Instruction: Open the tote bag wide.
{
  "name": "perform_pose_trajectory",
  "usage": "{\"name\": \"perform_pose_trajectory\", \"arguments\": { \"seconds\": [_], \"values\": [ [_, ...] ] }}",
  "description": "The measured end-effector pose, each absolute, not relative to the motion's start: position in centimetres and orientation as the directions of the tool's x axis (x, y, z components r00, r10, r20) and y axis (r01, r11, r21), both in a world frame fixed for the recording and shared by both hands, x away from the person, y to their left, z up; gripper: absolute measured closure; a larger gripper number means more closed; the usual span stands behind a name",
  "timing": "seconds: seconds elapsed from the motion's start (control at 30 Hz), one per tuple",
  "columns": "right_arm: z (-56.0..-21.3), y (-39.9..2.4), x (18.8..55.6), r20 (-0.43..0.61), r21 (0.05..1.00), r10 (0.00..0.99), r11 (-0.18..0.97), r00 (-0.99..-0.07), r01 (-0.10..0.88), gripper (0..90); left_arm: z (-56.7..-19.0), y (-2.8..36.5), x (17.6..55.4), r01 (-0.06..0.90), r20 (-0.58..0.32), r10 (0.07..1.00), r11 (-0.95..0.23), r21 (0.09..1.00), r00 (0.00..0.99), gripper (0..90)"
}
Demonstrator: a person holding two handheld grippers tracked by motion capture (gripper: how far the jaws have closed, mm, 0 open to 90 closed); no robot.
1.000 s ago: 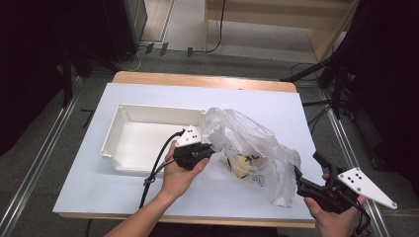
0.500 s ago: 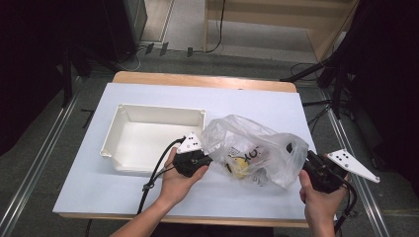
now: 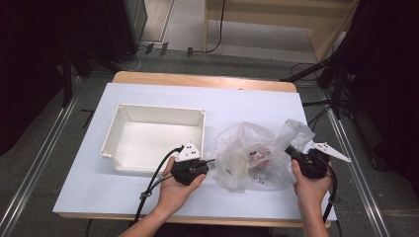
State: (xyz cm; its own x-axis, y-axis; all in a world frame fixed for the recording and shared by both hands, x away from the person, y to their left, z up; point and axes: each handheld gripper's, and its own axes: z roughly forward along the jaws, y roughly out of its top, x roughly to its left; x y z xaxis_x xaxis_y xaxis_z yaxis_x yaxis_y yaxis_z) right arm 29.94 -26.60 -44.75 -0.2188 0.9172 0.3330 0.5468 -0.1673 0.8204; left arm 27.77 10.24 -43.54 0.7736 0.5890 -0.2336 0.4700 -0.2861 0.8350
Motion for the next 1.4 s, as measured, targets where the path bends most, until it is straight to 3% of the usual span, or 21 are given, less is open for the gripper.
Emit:
{"name": "perform_pose_trajectory", "arguments": {
  "seconds": [0.2,0.37,0.43,0.47,0.5,0.53,0.57,0.6,0.77,0.93,0.97,1.0,1.07,1.17,1.2,1.3,1.4],
  "values": [
    [-47.7,-26.8,31.2,0.339,0.753,0.924,-0.154,-0.176,0.640,90.0,-45.4,9.5,25.8,0.449,-0.174,0.602,-0.344,0.824,0.780,90.0],
    [-48.2,-27.0,31.2,0.341,0.745,0.922,-0.146,-0.184,0.650,88.8,-47.0,9.4,25.6,0.463,-0.158,0.612,-0.379,0.801,0.775,90.0],
    [-48.0,-27.1,31.0,0.348,0.763,0.914,-0.146,-0.210,0.630,77.7,-47.1,9.4,25.7,0.471,-0.164,0.614,-0.379,0.797,0.772,89.5],
    [-47.9,-27.1,30.8,0.348,0.771,0.914,-0.152,-0.209,0.619,66.1,-46.8,9.5,25.6,0.461,-0.164,0.616,-0.361,0.810,0.771,83.6],
    [-47.9,-27.1,30.8,0.348,0.771,0.914,-0.152,-0.209,0.619,66.1,-46.8,9.5,25.6,0.461,-0.164,0.616,-0.361,0.810,0.771,75.3],
    [-47.6,-27.2,30.6,0.338,0.785,0.916,-0.150,-0.214,0.601,55.6,-46.5,9.5,25.4,0.448,-0.156,0.617,-0.353,0.821,0.772,75.3],
    [-46.9,-27.4,30.1,0.325,0.807,0.918,-0.144,-0.227,0.573,39.7,-45.7,9.6,24.8,0.414,-0.134,0.615,-0.339,0.845,0.777,59.6],
    [-46.5,-27.5,29.9,0.328,0.813,0.916,-0.148,-0.233,0.564,35.1,-45.2,9.7,24.5,0.397,-0.126,0.610,-0.333,0.856,0.783,54.3],
    [-43.9,-28.1,28.2,0.316,0.861,0.908,-0.152,-0.276,0.485,17.6,-43.3,9.5,23.9,0.357,-0.109,0.593,-0.319,0.878,0.797,22.3],
    [-41.8,-28.5,26.9,0.301,0.891,0.915,-0.170,-0.267,0.422,15.1,-41.2,9.2,24.2,0.321,-0.114,0.592,-0.257,0.912,0.798,15.9],
    [-41.8,-28.5,26.9,0.301,0.891,0.915,-0.170,-0.267,0.422,15.1,-41.1,9.2,24.3,0.320,-0.118,0.592,-0.248,0.914,0.797,15.9],
    [-41.1,-28.6,26.5,0.303,0.896,0.918,-0.183,-0.257,0.405,15.1,-40.9,9.1,24.4,0.310,-0.118,0.589,-0.236,0.921,0.799,21.7],
    [-40.2,-28.7,25.9,0.295,0.907,0.920,-0.186,-0.258,0.377,15.0,-40.8,9.1,24.4,0.304,-0.108,0.597,-0.239,0.922,0.795,42.7],
    [-38.6,-28.5,24.9,0.285,0.922,0.921,-0.188,-0.265,0.338,15.1,-40.9,9.2,24.9,0.329,-0.127,0.609,-0.233,0.915,0.783,65.4],
    [-38.6,-28.5,24.9,0.285,0.922,0.921,-0.188,-0.265,0.338,15.1,-41.0,9.3,25.2,0.345,-0.143,0.607,-0.230,0.910,0.782,65.4],
    [-36.9,-27.5,24.3,0.224,0.935,0.935,-0.127,-0.275,0.331,15.2,-41.5,9.5,25.8,0.386,-0.178,0.605,-0.233,0.893,0.776,77.4],
    [-35.9,-26.4,23.8,0.217,0.945,0.922,-0.116,-0.320,0.307,15.3,-42.1,9.6,26.1,0.414,-0.196,0.613,-0.235,0.879,0.765,81.1]
  ]
}}
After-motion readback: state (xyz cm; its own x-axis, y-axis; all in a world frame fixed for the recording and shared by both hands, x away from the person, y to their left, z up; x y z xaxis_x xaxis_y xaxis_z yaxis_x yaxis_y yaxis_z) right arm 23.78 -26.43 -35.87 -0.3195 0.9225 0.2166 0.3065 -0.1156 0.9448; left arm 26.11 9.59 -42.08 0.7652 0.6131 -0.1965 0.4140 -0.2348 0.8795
